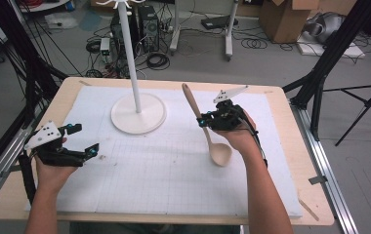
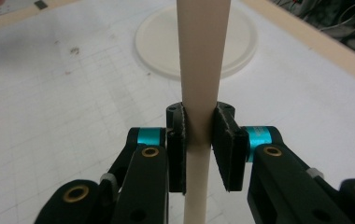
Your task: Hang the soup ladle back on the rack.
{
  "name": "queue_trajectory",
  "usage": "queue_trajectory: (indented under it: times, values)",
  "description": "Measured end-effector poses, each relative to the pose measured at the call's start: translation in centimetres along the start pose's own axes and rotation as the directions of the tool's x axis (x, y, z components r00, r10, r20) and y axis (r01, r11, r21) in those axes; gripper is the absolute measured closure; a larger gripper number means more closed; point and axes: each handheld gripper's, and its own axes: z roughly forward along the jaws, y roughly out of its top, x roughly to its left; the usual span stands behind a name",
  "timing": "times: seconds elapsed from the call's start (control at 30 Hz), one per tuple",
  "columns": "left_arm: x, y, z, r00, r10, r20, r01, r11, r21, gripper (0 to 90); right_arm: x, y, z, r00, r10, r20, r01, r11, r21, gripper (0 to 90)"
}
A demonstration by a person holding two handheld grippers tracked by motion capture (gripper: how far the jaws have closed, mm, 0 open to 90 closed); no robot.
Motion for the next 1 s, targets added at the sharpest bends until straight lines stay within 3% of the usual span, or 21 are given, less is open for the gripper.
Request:
queue_trajectory:
  times: [0.23,0.4,1.0]
  values:
    - [0.0,0.0,0.0,1.0,0.003,0.003,-0.003,1.0,0.002,2.1,0.2,1.7,-2.1,0.9994,-0.034,0.007,0.035,0.996,-0.083,76.3]
    - [-0.1,0.0,0.1,1.0,0.003,0.003,-0.003,1.0,0.001,2.2,0.2,2.7,-2.8,0.9984,-0.05,0.028,0.052,0.993,-0.102,76.3]
    - [-0.1,0.1,0.1,1.0,0.004,0.005,-0.004,1.0,0.001,2.2,0.8,10.2,-4.0,0.9897,-0.122,0.074,0.126,0.991,-0.041,76.3]
